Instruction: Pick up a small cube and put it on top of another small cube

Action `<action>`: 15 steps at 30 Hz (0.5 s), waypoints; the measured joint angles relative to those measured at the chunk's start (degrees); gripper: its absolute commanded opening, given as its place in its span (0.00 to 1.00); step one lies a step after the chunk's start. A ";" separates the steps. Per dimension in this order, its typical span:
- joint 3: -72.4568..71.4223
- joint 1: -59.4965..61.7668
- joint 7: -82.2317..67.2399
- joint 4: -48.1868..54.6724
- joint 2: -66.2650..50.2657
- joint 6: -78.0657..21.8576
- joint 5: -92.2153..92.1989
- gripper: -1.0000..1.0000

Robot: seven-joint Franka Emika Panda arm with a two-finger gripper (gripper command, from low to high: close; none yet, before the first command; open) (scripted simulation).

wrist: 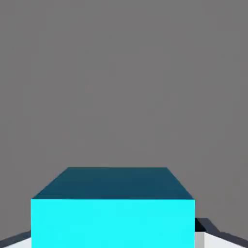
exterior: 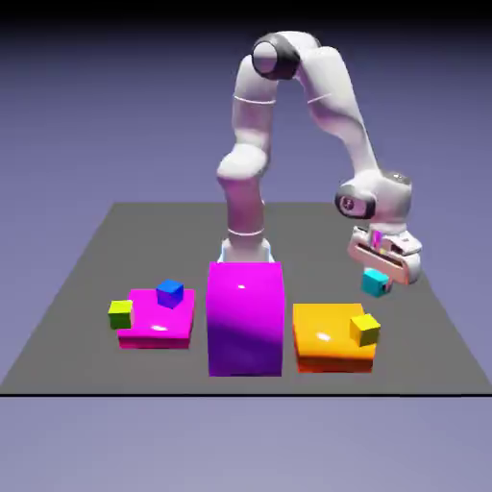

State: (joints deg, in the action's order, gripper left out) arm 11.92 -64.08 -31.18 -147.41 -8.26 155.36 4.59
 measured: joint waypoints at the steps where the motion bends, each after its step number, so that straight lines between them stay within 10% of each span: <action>1: -1.64 2.08 -1.44 0.85 -0.31 -0.40 1.09 0.00; 15: -24.55 31.15 -21.62 12.71 -4.72 -5.95 16.43 0.00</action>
State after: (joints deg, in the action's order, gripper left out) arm -12.63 -32.93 -52.80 -134.69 -12.98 149.41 21.02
